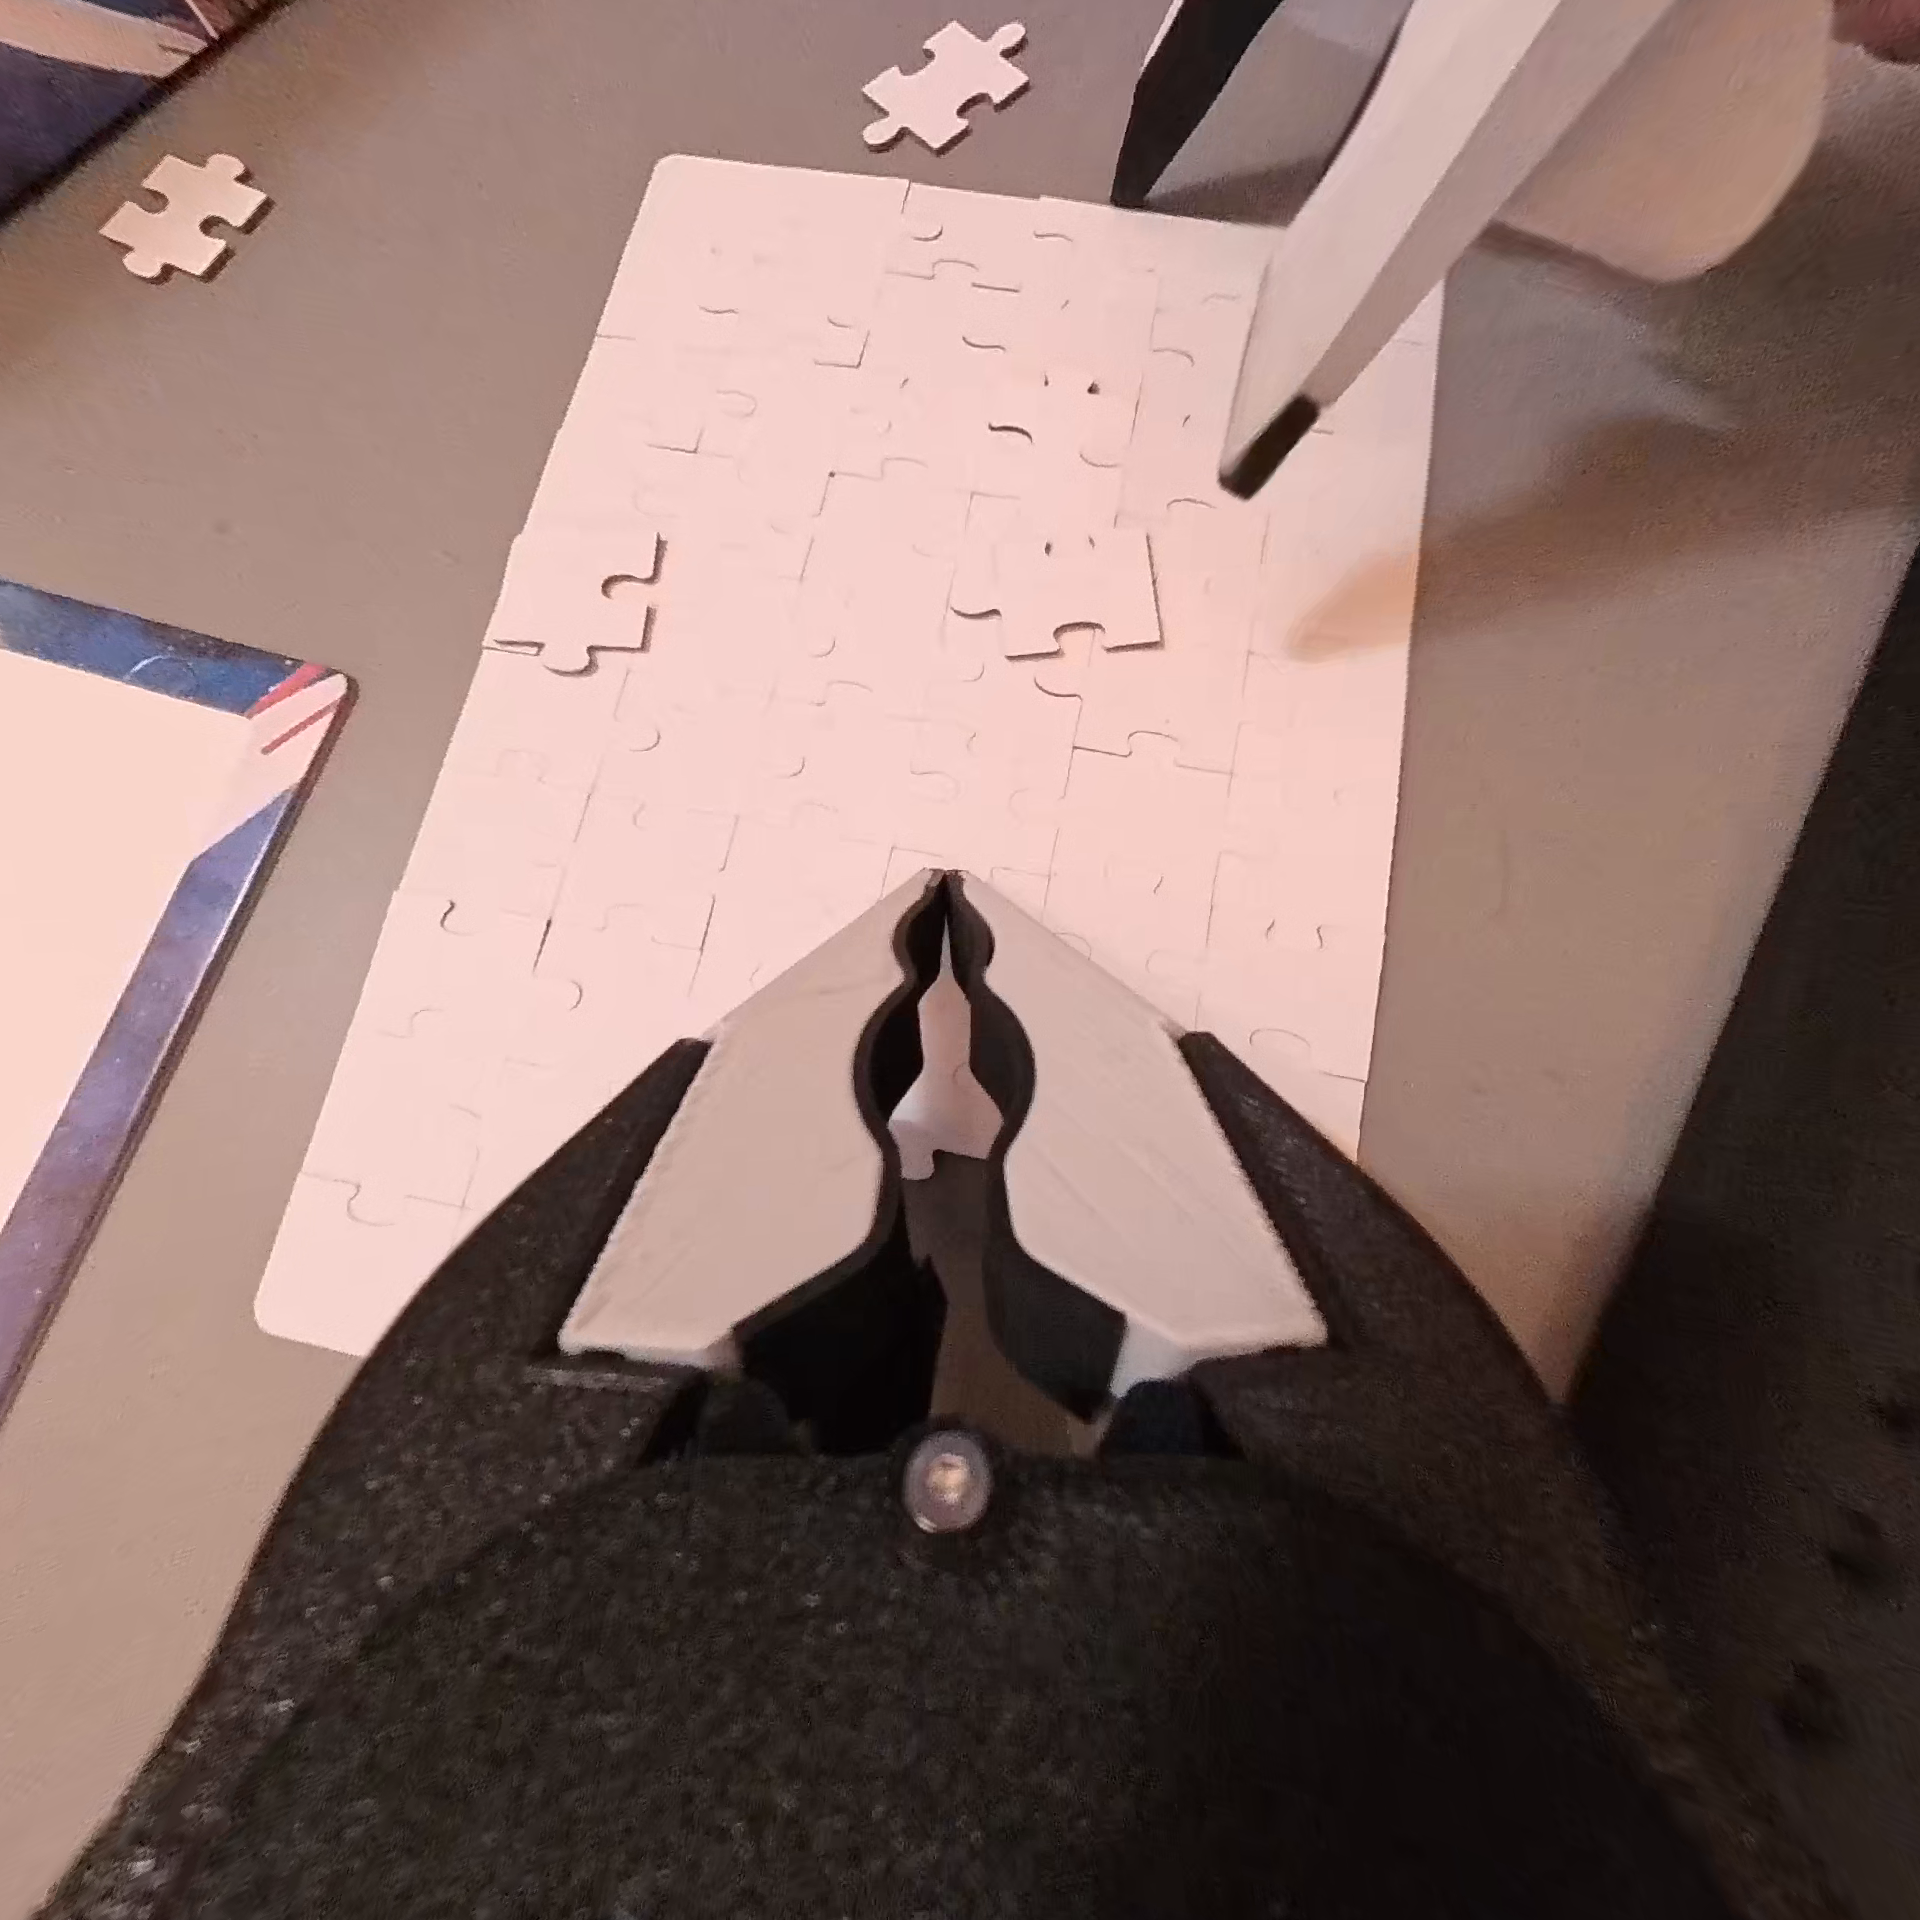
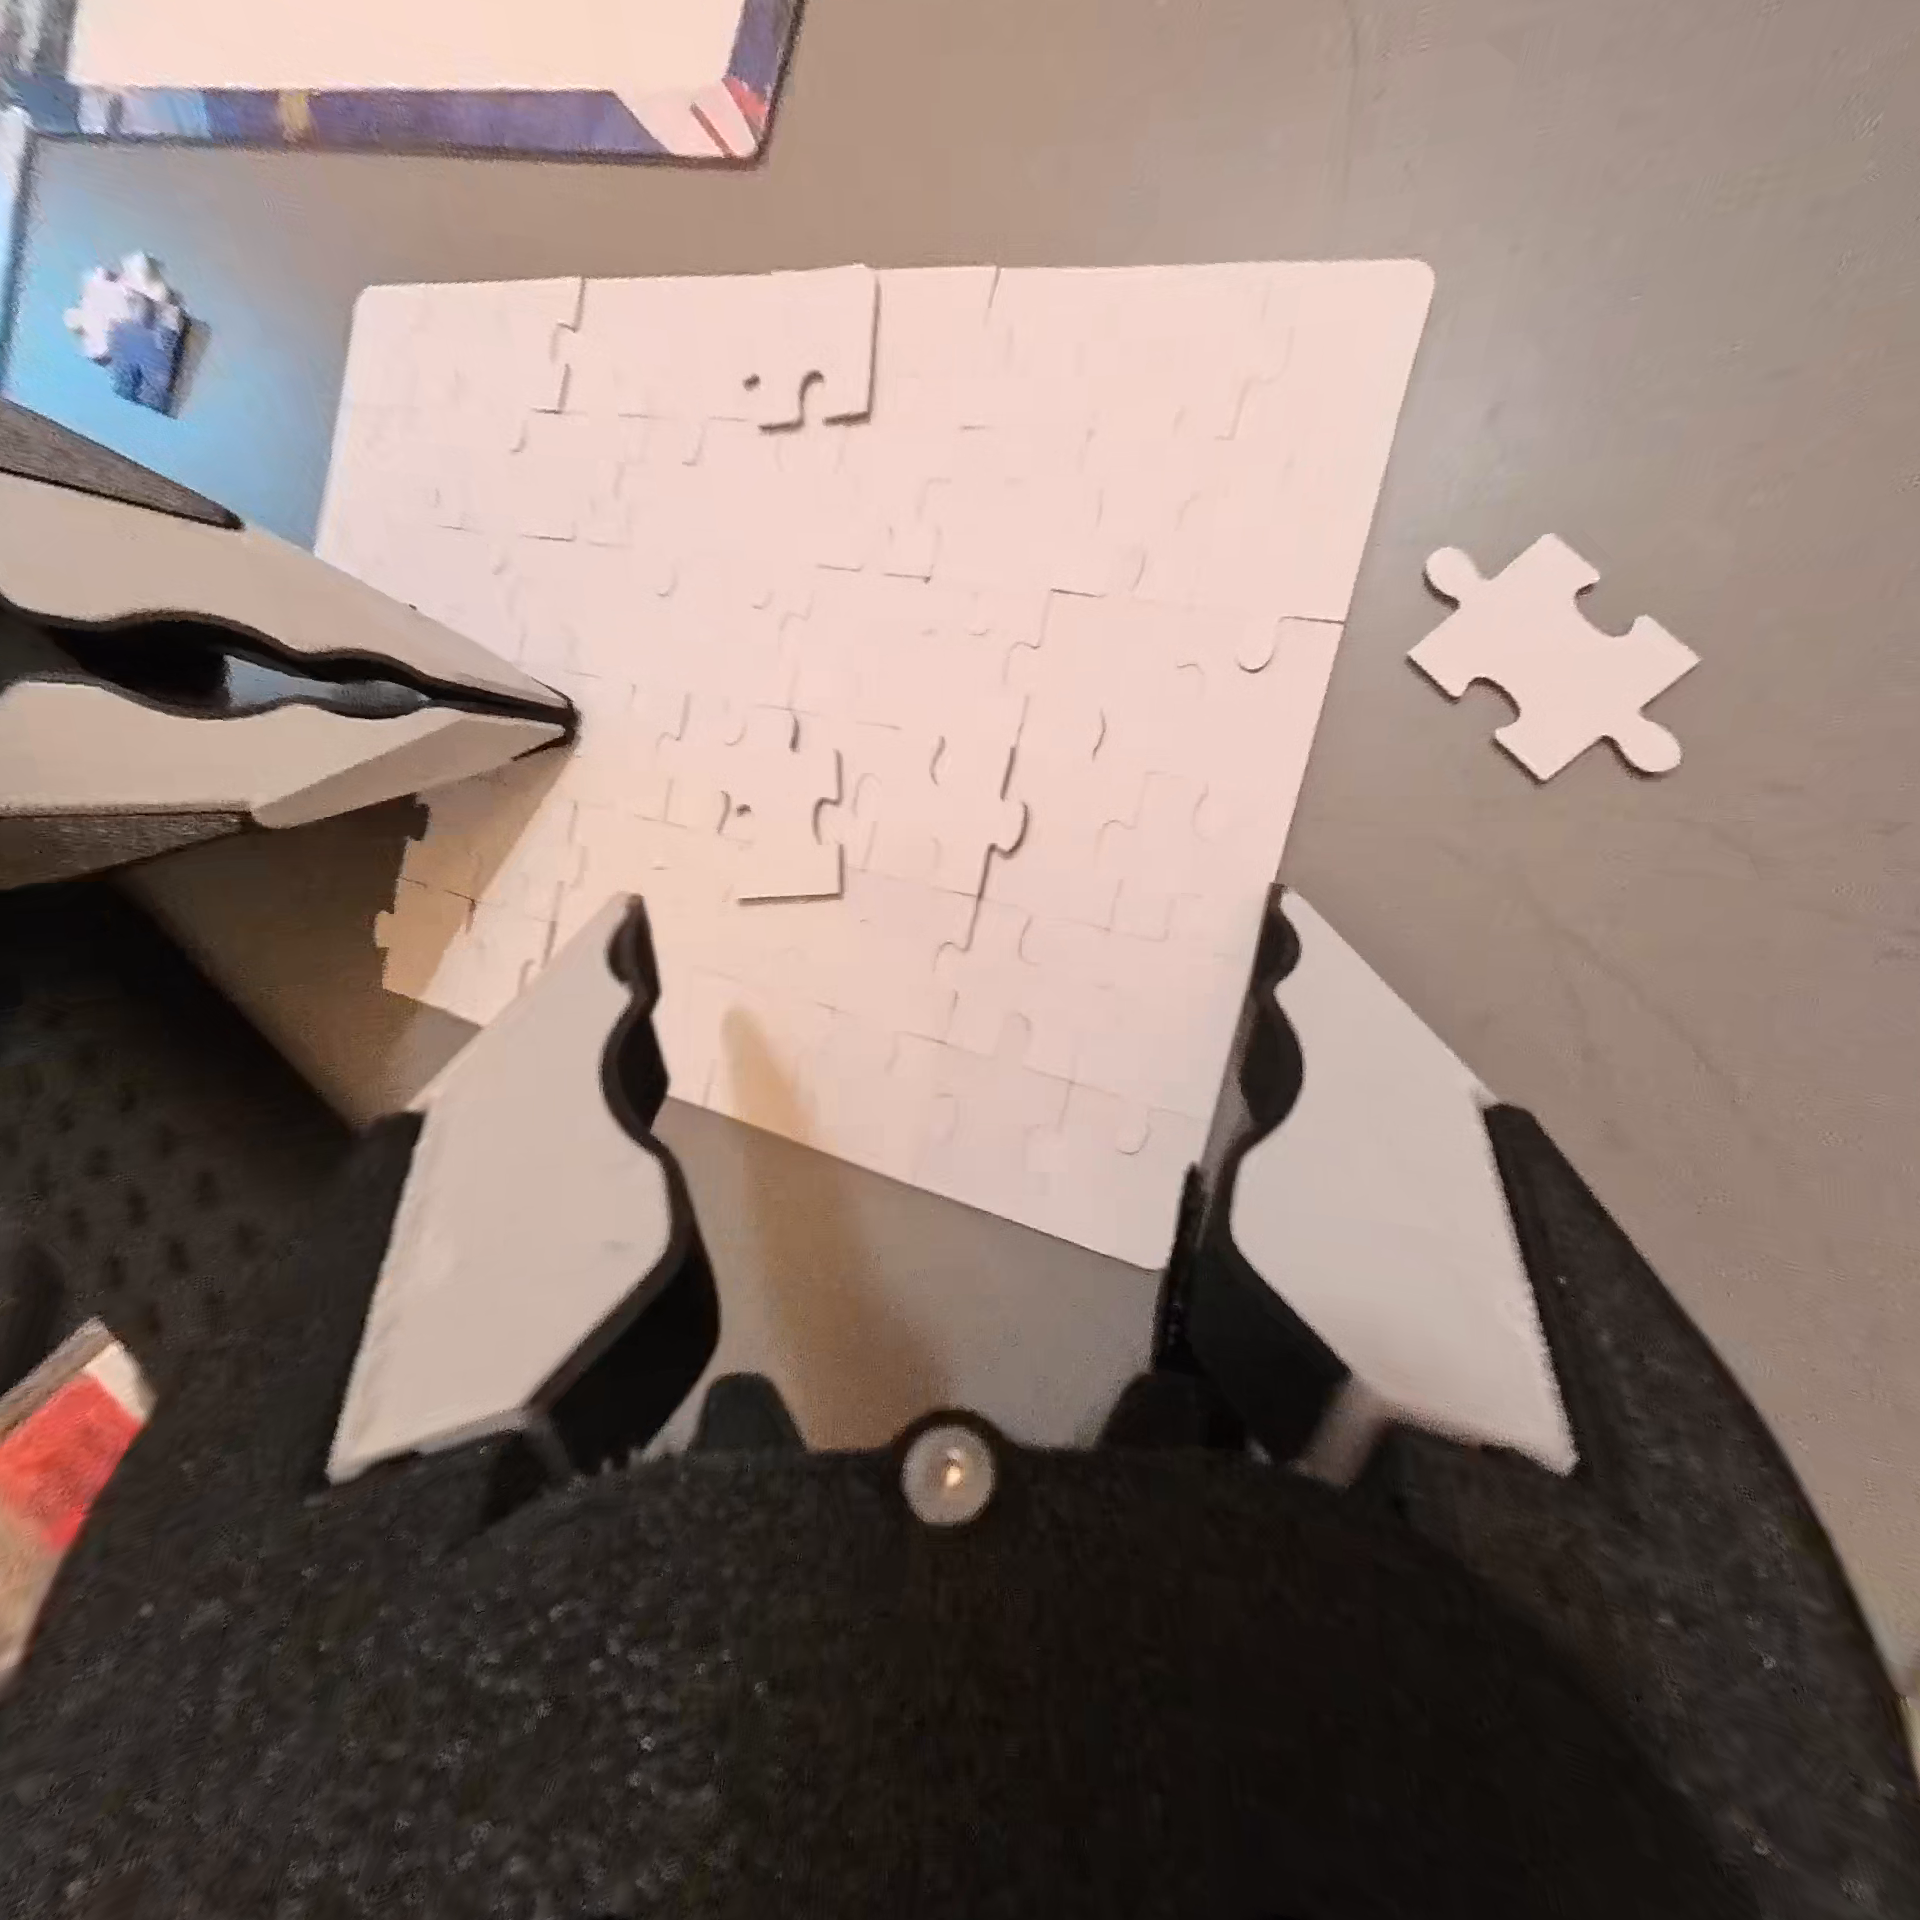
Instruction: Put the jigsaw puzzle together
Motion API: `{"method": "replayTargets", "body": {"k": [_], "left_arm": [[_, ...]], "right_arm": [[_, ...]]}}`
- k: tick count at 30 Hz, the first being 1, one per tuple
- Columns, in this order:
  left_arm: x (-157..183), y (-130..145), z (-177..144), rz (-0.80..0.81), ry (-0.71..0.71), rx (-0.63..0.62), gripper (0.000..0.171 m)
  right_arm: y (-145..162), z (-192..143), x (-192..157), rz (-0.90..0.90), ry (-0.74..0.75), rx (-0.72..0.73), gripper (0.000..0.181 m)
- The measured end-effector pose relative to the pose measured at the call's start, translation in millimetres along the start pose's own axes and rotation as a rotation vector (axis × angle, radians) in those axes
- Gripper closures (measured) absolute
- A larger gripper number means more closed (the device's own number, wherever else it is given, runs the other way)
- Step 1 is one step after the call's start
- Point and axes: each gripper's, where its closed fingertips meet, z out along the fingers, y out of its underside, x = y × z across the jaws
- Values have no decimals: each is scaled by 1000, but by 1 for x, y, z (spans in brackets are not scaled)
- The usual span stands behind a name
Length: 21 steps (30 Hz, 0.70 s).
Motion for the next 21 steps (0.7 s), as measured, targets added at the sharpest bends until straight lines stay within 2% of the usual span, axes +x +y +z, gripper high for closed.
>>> {"method": "replayTargets", "body": {"k": [3, 5, 6, 7, 8, 9, 10, 12, 14, 15, 16, 18, 20, 21], "left_arm": [[0, 0, 0, -9, 7, 0, 171], [-1, 0, -1, -6, 5, -2, 171], [0, 0, -1, -8, 7, 0, 171], [1, -1, 0, -13, 14, 4, 171], [3, -2, 1, -15, 23, 6, 171], [4, -3, 2, -9, 26, 4, 171], [5, -3, 2, -5, 27, 2, 171], [5, -4, 3, -10, 31, 4, 171], [5, -4, 3, -8, 29, 8, 171], [5, -3, 2, -1, 27, 5, 171], [5, -3, 2, 7, 25, 0, 171], [5, -7, -3, 29, 38, 8, 164], [-4, -22, -14, 47, 47, 56, 138], [-15, -32, -18, 36, 45, 80, 131]], "right_arm": [[-6, -7, -6, 83, -105, 50, 59], [-18, -23, -13, 104, -190, 141, 65], [-30, -42, -33, 105, -351, 223, 126], [-48, -76, -69, 133, -670, 344, 135], [-62, -109, -90, 186, -920, 440, 143], [-63, -121, -100, 187, -1029, 439, 143], [-60, -120, -105, 149, -1032, 417, 146], [-60, -97, -87, 129, -834, 402, 142], [-54, -63, -27, 111, -414, 380, 133], [-42, -49, 8, 73, -188, 326, 126], [-26, -40, 29, 19, -41, 237, 121], [-1, -35, 30, -114, 21, 128, 115], [10, -37, 22, -192, 48, 121, 110], [12, -35, 11, -217, 8, 135, 110]]}}
